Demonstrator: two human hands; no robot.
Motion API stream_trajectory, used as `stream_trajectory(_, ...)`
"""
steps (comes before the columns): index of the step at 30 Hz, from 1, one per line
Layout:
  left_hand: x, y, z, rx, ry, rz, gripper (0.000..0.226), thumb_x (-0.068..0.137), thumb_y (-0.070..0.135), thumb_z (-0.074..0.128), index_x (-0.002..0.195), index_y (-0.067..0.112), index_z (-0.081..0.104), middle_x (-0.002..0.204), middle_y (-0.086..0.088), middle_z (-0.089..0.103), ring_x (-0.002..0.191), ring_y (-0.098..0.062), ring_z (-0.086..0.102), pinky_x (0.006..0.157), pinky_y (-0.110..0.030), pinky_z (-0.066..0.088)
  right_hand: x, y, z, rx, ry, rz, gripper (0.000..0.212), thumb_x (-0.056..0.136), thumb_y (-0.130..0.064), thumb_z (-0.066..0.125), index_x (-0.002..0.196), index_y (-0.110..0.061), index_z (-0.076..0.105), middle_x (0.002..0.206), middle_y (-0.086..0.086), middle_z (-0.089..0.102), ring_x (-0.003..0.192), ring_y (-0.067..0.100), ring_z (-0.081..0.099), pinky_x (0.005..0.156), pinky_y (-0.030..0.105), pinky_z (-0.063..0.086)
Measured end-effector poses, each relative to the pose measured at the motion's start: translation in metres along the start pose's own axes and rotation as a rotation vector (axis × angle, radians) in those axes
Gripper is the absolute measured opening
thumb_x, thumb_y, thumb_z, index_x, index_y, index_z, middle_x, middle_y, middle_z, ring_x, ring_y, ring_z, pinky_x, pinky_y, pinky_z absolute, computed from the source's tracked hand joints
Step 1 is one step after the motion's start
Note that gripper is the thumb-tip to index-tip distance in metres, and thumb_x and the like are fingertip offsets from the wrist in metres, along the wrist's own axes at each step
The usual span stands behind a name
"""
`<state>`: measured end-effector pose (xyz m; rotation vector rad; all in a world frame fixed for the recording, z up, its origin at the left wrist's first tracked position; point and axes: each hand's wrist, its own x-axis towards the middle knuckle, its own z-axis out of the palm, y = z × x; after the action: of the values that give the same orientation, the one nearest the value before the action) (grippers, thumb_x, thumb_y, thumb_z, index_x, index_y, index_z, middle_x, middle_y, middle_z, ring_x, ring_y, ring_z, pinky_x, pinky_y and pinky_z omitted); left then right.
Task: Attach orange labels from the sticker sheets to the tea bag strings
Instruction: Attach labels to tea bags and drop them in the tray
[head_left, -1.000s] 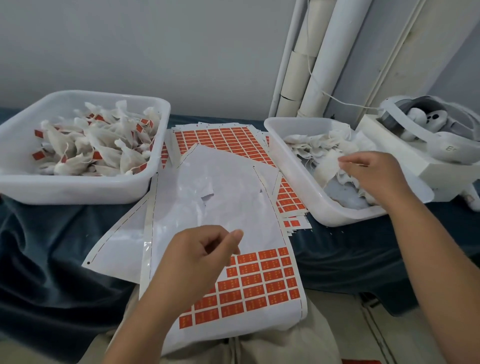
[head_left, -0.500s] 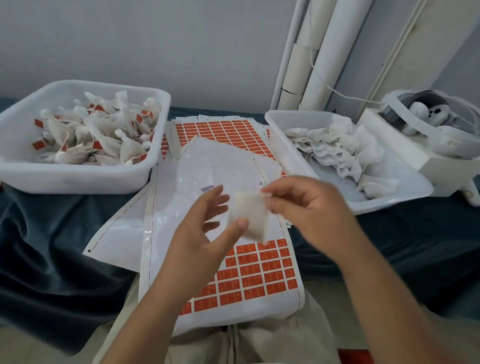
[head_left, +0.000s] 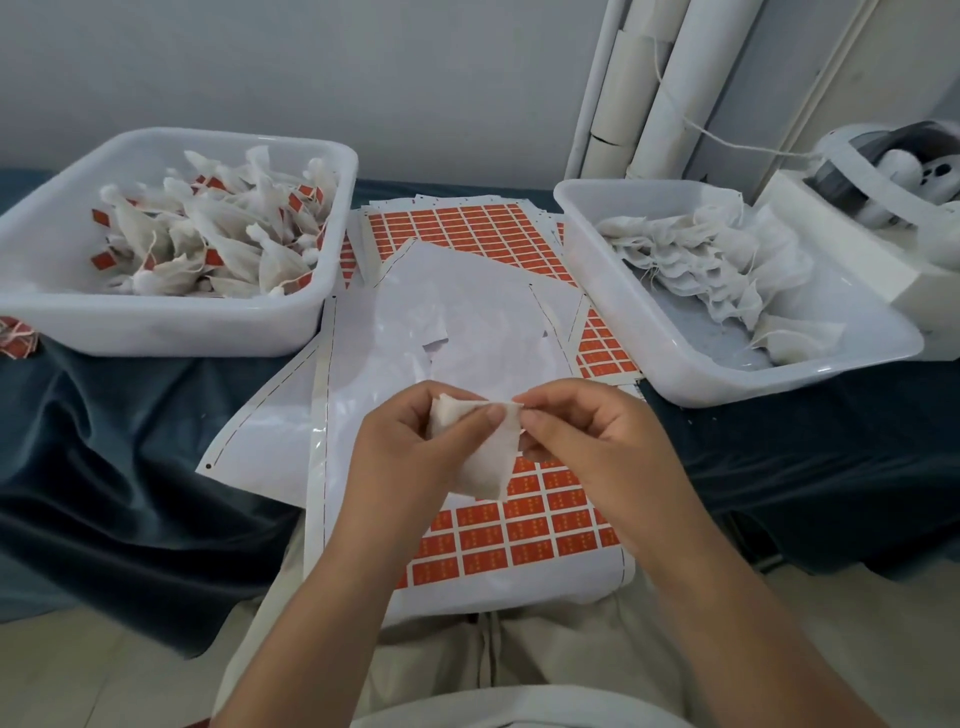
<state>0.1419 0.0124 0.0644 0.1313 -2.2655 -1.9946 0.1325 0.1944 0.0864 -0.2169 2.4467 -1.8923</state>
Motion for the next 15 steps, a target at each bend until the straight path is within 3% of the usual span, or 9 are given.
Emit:
stream_trajectory(2,-0.001,0.0,0.001,0.004,0.0,0.04,0.03,0.069,0.067,0.07,0.093,0.05,0.072,0.093,0.022,0.074,0.092,0.002,0.069,0.061,-0.01,0.053,-0.001,-0.001,-0.001,0.007,-0.036,-0.002,0.011,0.097,-0.038,0.072,0.102,-0.047,0.074,0.097,-0.018,0.078,0.089,0.005,0.077,0.07,0.014,0.059)
stream_trajectory(4,-0.002,0.0,0.002,-0.022,0.007,0.076,0.03,0.074,0.063,0.071,0.099,0.048,0.074,0.093,0.016,0.075,0.092,-0.005,0.071,0.065,-0.014,0.056,-0.001,-0.001,-0.001,-0.04,-0.08,-0.018,0.004,0.097,-0.04,0.072,0.099,-0.039,0.075,0.092,-0.014,0.078,0.086,0.006,0.076,0.07,0.013,0.057)
stream_trajectory(6,-0.003,-0.001,0.005,-0.039,0.034,0.075,0.045,0.077,0.065,0.069,0.119,0.048,0.07,0.1,0.011,0.076,0.095,-0.008,0.072,0.072,-0.018,0.06,-0.002,0.001,0.001,-0.083,-0.07,-0.036,0.009,0.098,-0.039,0.071,0.095,-0.033,0.075,0.088,-0.01,0.077,0.082,0.009,0.076,0.071,0.016,0.058)
stream_trajectory(8,-0.004,0.001,0.01,-0.025,0.08,0.058,0.064,0.077,0.07,0.062,0.137,0.049,0.053,0.123,0.021,0.07,0.107,0.006,0.067,0.078,-0.009,0.055,-0.001,0.003,0.003,-0.126,-0.018,-0.025,0.011,0.099,-0.042,0.069,0.094,-0.034,0.074,0.089,-0.014,0.077,0.084,0.006,0.076,0.073,0.018,0.06)
stream_trajectory(10,-0.006,0.005,0.014,0.053,0.108,0.076,0.068,0.081,0.075,0.052,0.143,0.05,0.042,0.137,0.032,0.056,0.112,0.021,0.056,0.08,0.0,0.046,-0.001,0.005,0.004,-0.19,0.022,-0.037,0.012,0.098,-0.044,0.068,0.095,-0.034,0.073,0.089,-0.019,0.076,0.084,0.002,0.075,0.076,0.018,0.06)
stream_trajectory(13,-0.011,0.008,0.014,0.111,-0.056,0.124,0.073,0.086,0.089,0.038,0.146,0.046,0.046,0.124,0.045,0.054,0.114,0.033,0.046,0.081,0.008,0.038,-0.002,0.007,0.01,-0.206,0.027,-0.085,0.013,0.099,-0.044,0.067,0.099,-0.033,0.075,0.088,-0.019,0.076,0.086,0.002,0.074,0.076,0.016,0.059)
stream_trajectory(15,-0.012,0.005,0.015,0.087,-0.247,0.097,0.072,0.086,0.088,0.043,0.141,0.043,0.053,0.123,0.036,0.064,0.12,0.018,0.056,0.09,-0.004,0.049,-0.003,0.01,0.015,-0.197,0.026,-0.109,0.015,0.101,-0.044,0.066,0.104,-0.034,0.077,0.092,-0.021,0.076,0.091,0.001,0.072,0.076,0.011,0.055)
